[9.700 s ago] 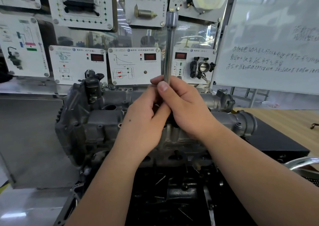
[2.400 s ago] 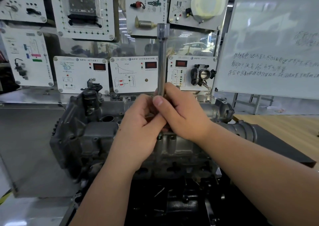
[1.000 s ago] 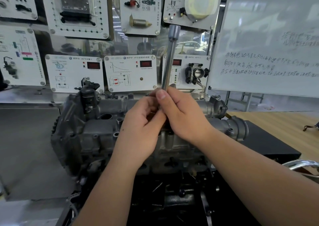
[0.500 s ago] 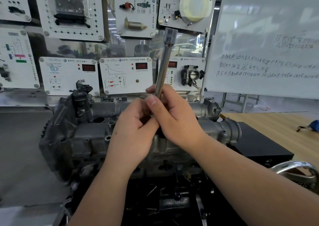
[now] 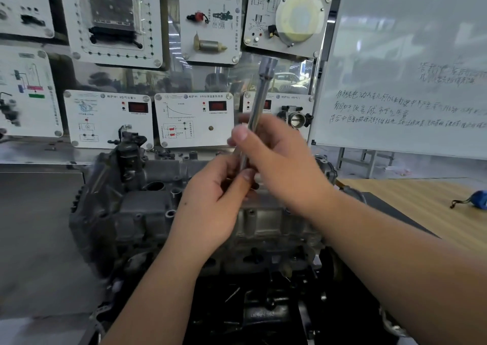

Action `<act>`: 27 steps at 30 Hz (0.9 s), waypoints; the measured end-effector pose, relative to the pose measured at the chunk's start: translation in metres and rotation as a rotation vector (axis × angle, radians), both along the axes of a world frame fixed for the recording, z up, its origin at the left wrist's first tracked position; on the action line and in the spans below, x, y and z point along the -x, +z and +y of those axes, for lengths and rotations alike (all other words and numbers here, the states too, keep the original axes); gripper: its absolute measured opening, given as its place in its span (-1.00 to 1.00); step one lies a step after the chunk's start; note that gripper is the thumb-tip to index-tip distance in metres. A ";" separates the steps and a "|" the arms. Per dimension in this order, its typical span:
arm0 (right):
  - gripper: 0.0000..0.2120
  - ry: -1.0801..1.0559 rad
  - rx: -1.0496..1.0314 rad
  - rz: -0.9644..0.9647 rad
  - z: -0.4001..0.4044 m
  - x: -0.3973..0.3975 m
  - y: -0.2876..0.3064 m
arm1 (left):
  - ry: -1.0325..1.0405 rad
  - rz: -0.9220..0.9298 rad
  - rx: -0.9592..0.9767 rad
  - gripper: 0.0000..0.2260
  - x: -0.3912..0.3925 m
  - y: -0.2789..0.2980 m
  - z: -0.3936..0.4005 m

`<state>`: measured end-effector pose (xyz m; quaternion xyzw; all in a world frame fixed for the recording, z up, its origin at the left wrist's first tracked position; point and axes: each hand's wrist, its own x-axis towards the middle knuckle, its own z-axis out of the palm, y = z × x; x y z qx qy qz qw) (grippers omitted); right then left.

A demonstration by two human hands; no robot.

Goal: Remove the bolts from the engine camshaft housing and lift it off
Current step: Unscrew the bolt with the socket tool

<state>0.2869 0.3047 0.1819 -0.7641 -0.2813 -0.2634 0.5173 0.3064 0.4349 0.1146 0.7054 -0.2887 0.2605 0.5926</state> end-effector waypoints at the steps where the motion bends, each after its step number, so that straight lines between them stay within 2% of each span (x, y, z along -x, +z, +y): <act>1: -0.84 -0.023 -0.043 -0.026 0.001 0.001 0.008 | -0.005 0.024 0.033 -0.88 0.000 -0.001 -0.001; 3: -0.91 -0.037 -0.091 -0.050 0.006 0.004 0.022 | -0.005 0.048 0.077 -0.87 -0.002 -0.002 -0.003; 5: -0.86 -0.007 -0.081 -0.027 0.012 0.007 0.030 | -0.037 0.050 0.107 -0.87 -0.003 -0.001 -0.002; 10: -0.80 0.014 -0.088 0.047 0.014 0.014 0.029 | -0.268 0.107 0.157 -0.74 -0.002 0.006 0.002; 15: -0.77 0.050 -0.091 0.148 0.004 0.017 0.030 | -0.379 0.152 0.229 -0.76 -0.002 0.010 -0.001; 17: -0.76 0.061 -0.043 0.150 0.004 0.018 0.029 | -0.415 0.143 0.255 -0.83 -0.002 0.008 0.003; 22: -0.81 0.024 -0.014 0.095 0.008 0.015 0.019 | -0.379 0.119 0.278 -0.89 -0.005 0.003 0.004; 24: -0.88 -0.005 -0.060 0.035 0.011 0.013 0.018 | -0.325 0.087 0.271 -0.94 -0.008 0.001 0.000; 27: -0.84 -0.059 -0.117 -0.036 0.015 0.009 0.021 | -0.289 0.058 0.300 -0.96 -0.013 -0.001 -0.004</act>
